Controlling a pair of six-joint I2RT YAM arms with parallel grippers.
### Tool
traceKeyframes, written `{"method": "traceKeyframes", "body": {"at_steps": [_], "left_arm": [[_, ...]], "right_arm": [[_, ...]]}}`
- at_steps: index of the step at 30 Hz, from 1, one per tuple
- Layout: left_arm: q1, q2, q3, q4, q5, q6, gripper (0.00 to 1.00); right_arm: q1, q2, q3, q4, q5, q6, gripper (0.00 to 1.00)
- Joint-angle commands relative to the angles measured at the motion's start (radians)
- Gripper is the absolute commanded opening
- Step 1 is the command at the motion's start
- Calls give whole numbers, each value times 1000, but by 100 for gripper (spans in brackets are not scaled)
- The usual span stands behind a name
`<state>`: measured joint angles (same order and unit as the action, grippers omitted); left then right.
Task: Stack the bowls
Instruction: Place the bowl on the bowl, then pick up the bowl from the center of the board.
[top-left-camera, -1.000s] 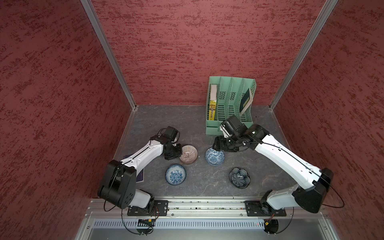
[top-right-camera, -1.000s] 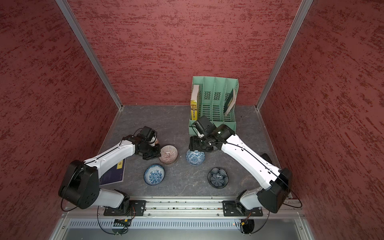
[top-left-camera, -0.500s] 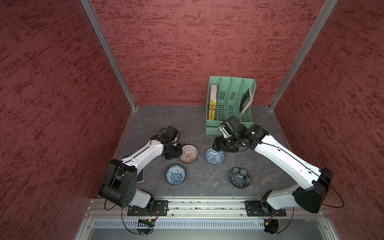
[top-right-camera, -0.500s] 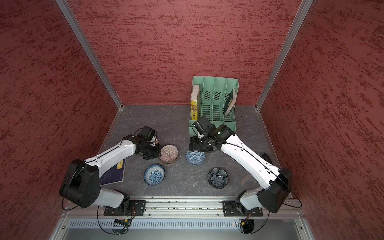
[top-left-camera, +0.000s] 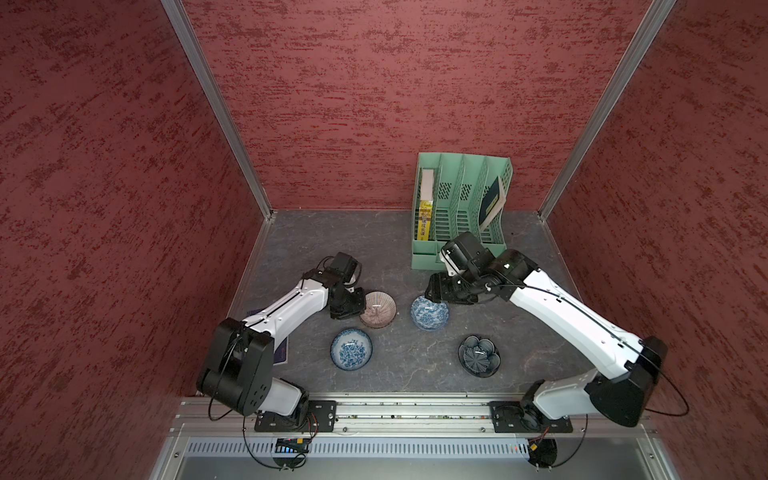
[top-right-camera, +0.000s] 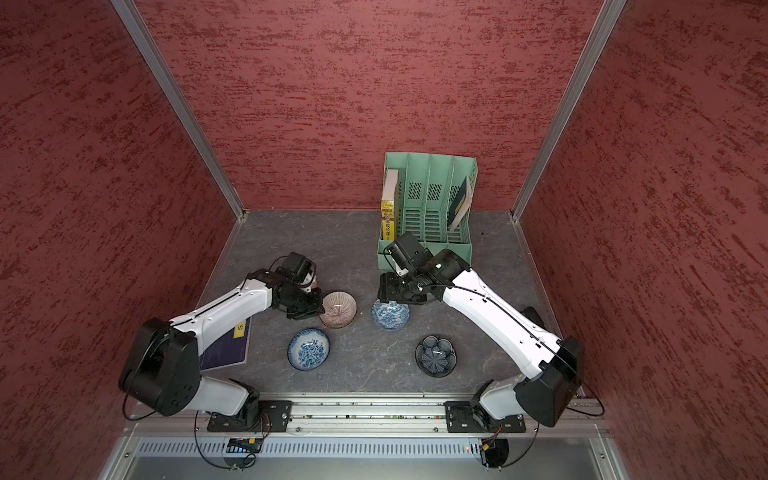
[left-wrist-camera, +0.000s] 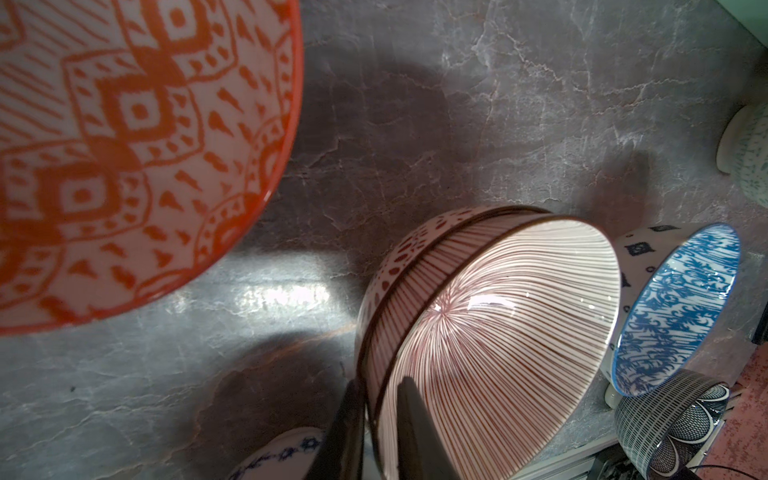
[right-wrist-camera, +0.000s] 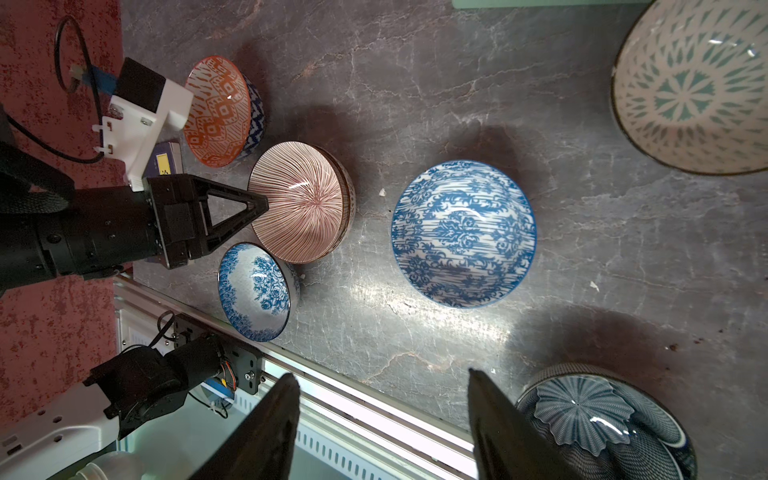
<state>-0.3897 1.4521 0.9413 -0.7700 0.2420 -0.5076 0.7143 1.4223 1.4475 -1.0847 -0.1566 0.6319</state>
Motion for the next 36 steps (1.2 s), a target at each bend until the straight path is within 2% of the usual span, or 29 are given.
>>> {"method": "traceKeyframes", "body": {"at_steps": [1,14,27,36], "left_arm": [[-9,-13,28,-47,-2,9,19],[-11,-72,63,-125,-17,23,21],[-18,-37,40,-89,7,25,13],[-20,-21,39,-83,4,26,11]], "right_arm": [[-13,-25,-7,9,0,-8,67],[-51,-22,-2,3,-5,-23,67],[-67,-19,-2,6,-18,-25,67],[-73,-18,-12,11,-21,-28,67]]}}
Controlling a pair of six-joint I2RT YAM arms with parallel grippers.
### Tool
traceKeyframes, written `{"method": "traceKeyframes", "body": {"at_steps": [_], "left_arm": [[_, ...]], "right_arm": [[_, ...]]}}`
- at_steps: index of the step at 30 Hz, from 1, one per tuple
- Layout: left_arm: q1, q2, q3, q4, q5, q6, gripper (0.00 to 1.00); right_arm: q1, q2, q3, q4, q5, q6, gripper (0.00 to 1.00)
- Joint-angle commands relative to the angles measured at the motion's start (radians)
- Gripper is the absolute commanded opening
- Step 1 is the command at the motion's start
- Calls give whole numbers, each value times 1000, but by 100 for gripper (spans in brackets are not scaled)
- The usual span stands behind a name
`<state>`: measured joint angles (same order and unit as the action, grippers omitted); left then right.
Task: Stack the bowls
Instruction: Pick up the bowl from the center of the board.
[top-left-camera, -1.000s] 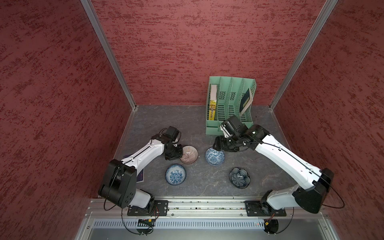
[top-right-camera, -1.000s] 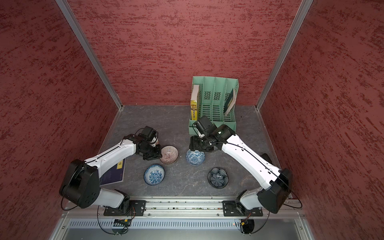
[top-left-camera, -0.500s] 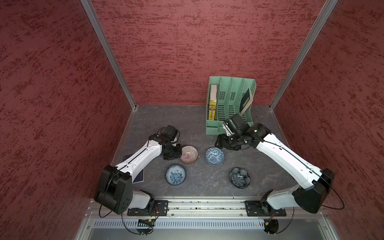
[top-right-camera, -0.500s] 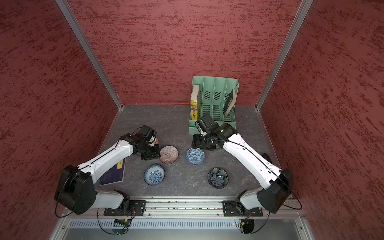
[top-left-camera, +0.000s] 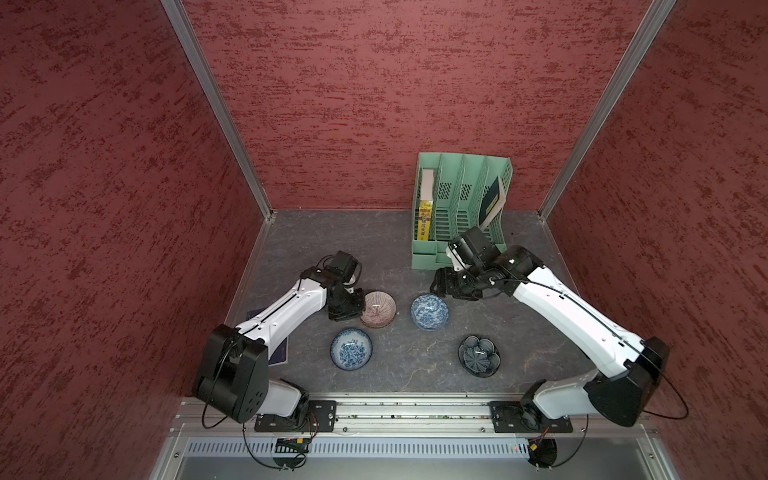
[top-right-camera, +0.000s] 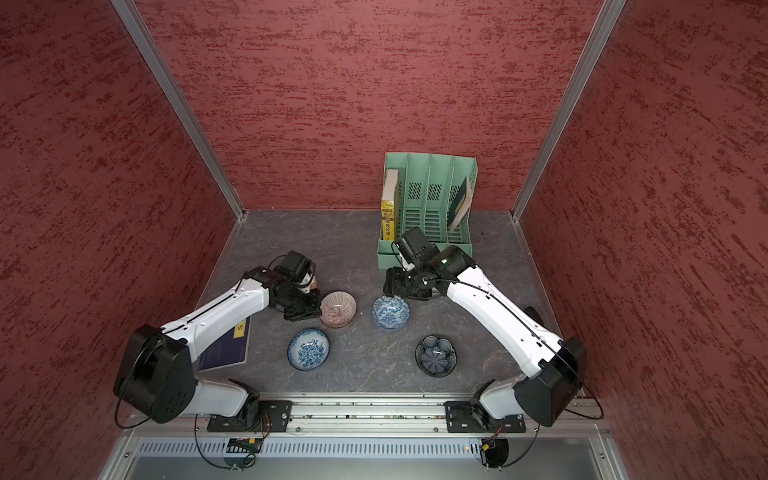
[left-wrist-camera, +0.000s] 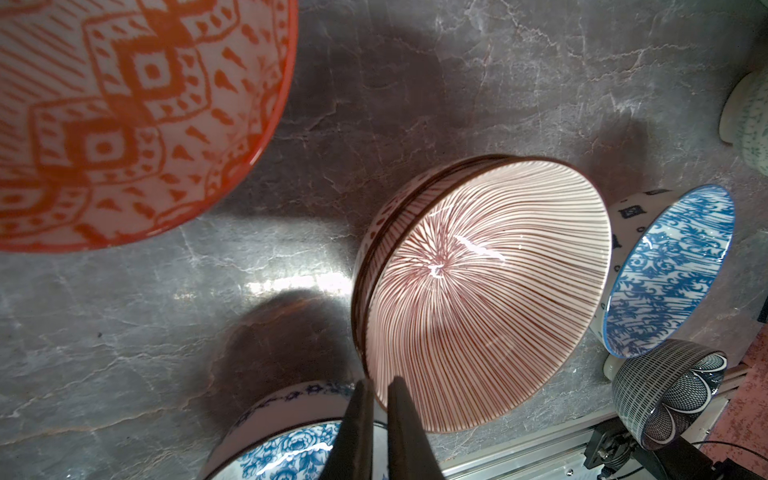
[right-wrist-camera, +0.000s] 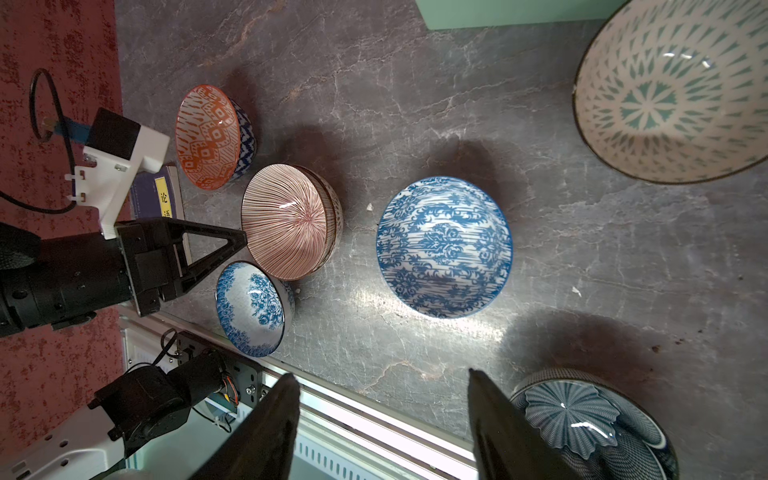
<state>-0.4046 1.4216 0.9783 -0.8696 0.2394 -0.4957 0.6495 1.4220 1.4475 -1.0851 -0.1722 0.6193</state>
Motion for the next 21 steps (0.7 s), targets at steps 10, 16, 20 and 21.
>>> {"method": "traceKeyframes", "body": {"at_steps": [10,16,20,21], "left_arm": [[-5,-52,14,-11,-17,6,19],[-4,-161,9,-38,-40,-10,25],[-3,-206,-6,-51,-46,-14,27],[-2,-215,-11,-53,-45,-15,27]], "right_arm": [[-70,-3,-33,-6,45,-29,67],[-212,51,-50,-10,136,-45,65],[-287,110,-49,8,174,-50,64],[-303,123,-47,14,178,-51,63]]}}
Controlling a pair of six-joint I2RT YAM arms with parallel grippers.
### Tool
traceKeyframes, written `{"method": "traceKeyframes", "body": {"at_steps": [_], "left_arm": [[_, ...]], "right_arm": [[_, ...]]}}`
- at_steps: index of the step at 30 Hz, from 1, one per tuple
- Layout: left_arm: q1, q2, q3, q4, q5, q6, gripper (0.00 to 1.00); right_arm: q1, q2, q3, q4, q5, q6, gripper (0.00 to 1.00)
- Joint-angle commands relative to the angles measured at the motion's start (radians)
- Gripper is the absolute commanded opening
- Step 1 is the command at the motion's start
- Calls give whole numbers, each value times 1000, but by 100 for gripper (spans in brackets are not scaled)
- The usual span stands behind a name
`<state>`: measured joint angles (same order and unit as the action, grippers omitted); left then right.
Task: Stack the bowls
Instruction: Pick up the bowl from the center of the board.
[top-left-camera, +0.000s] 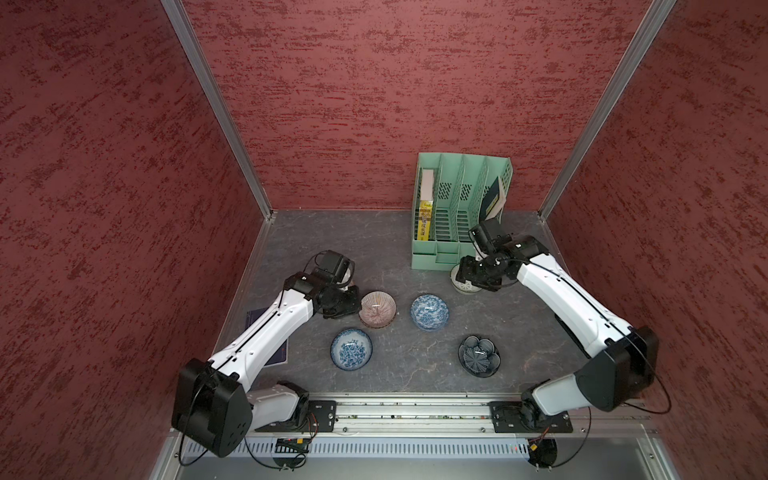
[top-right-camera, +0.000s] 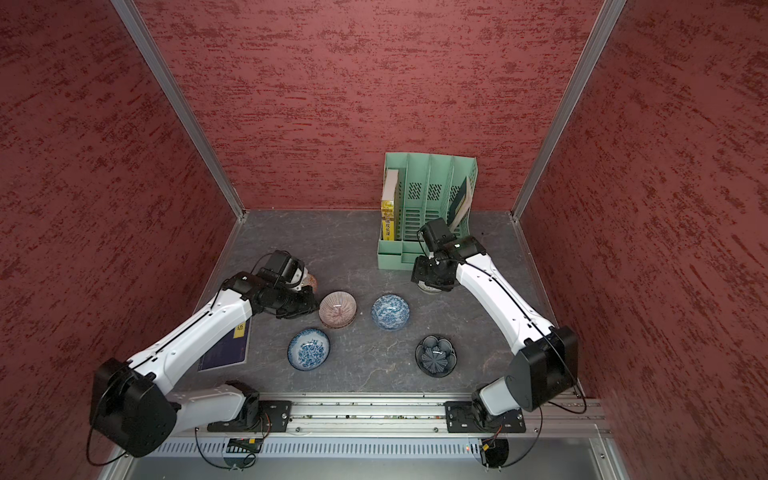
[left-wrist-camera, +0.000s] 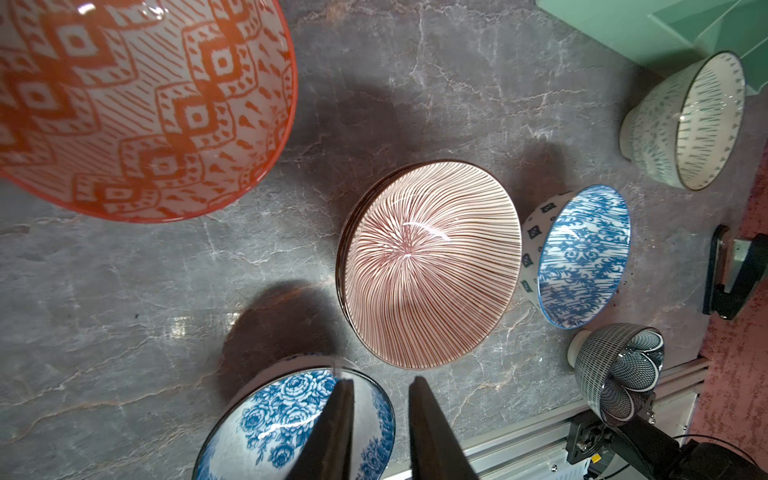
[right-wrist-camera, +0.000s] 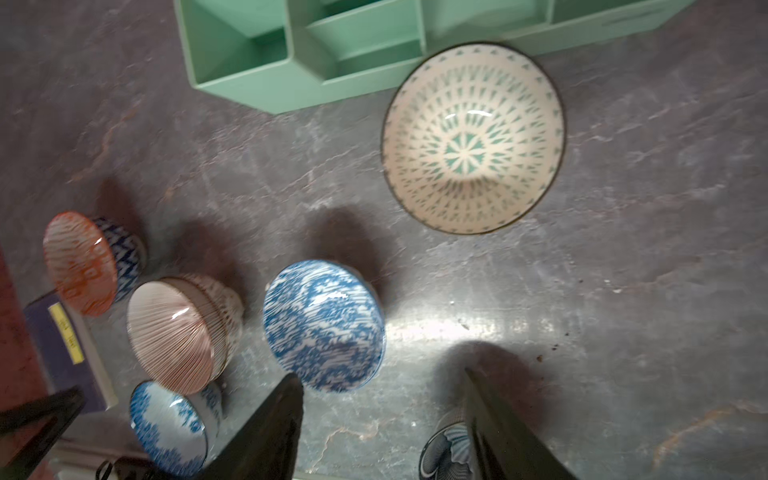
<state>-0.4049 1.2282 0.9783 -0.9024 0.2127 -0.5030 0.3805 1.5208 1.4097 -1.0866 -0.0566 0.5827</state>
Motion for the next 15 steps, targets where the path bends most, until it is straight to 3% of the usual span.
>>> {"method": "traceKeyframes", "body": {"at_steps": [1,5,15], "left_arm": [[-2,-29,-14,-22,-19,-8,27],[2,-54,-25,-30,-21,-12,28],[11,-81,-46,-34,-16,-7,29]], "right_arm": [[-48,39,-7,23,72,-13,62],[-105,101,5,46,86,-13,60],[-194,235,4,102,73,-41,43]]}}
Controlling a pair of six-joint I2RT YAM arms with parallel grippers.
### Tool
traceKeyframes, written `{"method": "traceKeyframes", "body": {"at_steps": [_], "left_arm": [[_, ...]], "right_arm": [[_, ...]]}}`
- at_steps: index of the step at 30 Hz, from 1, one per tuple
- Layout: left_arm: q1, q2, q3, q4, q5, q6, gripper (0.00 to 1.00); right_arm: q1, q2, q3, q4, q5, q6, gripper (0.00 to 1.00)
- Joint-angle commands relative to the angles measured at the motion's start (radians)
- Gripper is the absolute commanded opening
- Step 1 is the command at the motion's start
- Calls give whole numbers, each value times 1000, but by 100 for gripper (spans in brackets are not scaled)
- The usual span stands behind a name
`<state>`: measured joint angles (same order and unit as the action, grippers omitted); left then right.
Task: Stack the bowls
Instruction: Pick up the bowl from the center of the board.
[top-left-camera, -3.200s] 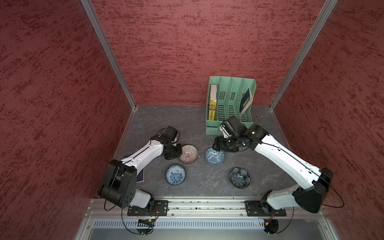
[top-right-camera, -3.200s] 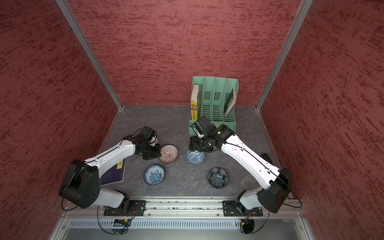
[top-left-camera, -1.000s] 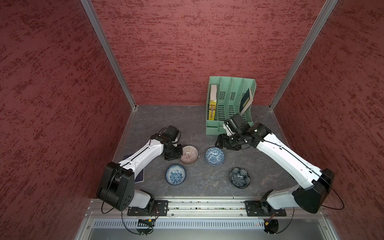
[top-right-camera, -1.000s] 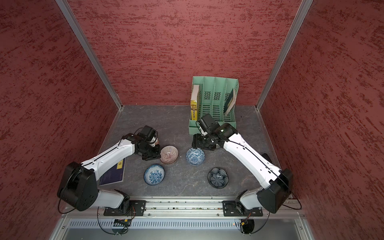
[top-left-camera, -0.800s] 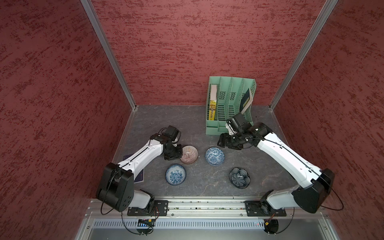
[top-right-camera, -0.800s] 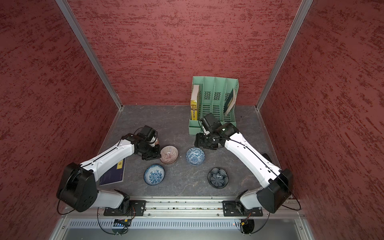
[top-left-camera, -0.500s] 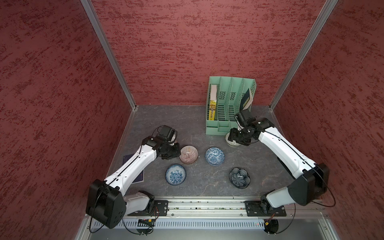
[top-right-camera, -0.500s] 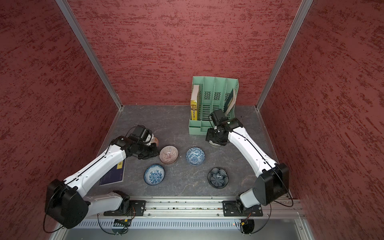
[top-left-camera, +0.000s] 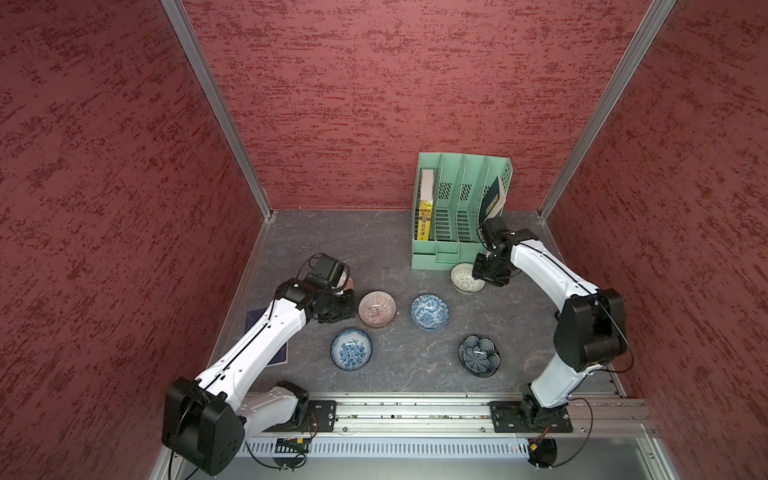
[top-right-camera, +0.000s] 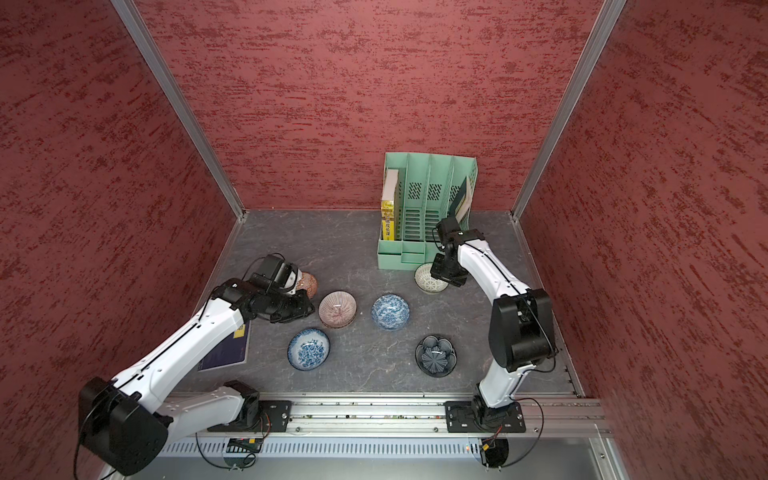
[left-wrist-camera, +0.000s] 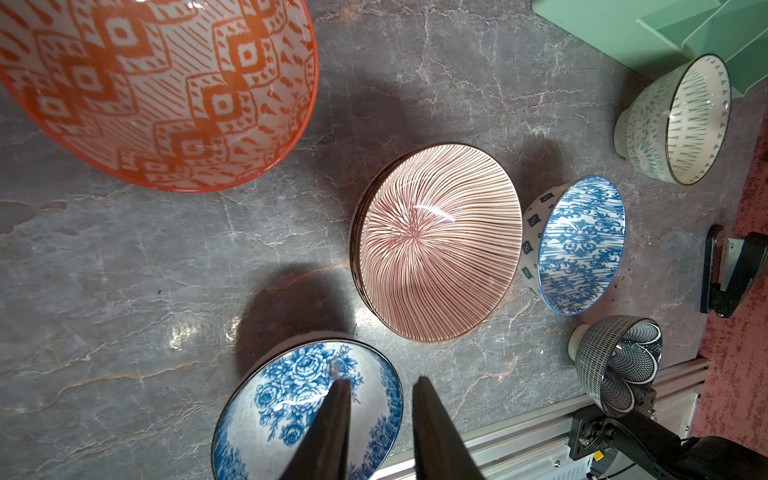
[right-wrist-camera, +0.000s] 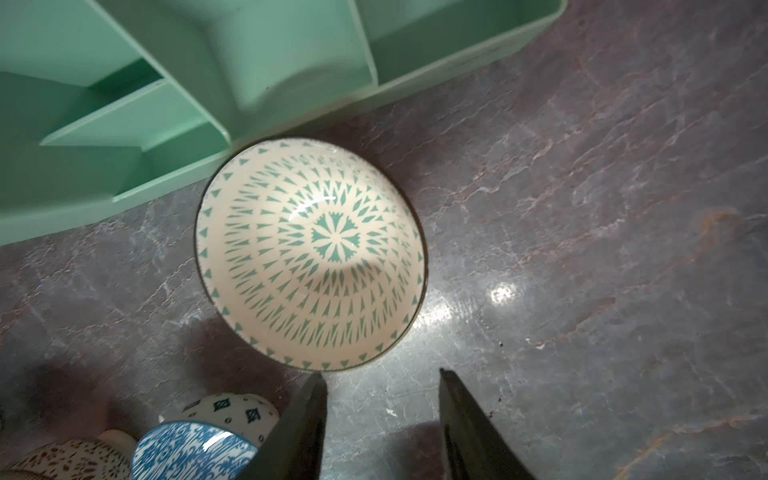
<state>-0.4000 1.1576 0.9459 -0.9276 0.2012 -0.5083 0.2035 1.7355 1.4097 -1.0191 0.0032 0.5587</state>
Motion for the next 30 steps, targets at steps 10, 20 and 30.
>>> {"method": "traceKeyframes", "body": {"at_steps": [10,20,30], "left_arm": [[7,-7,-17,-4,-3,2,28],[7,-3,-19,-2,0,2,28],[7,-2,-22,-1,2,4,28]], "right_arm": [[-35,84,-26,74,-3,-35,29],[-39,119,-61,113,-23,-35,22],[-40,112,-64,111,-38,-39,8]]}}
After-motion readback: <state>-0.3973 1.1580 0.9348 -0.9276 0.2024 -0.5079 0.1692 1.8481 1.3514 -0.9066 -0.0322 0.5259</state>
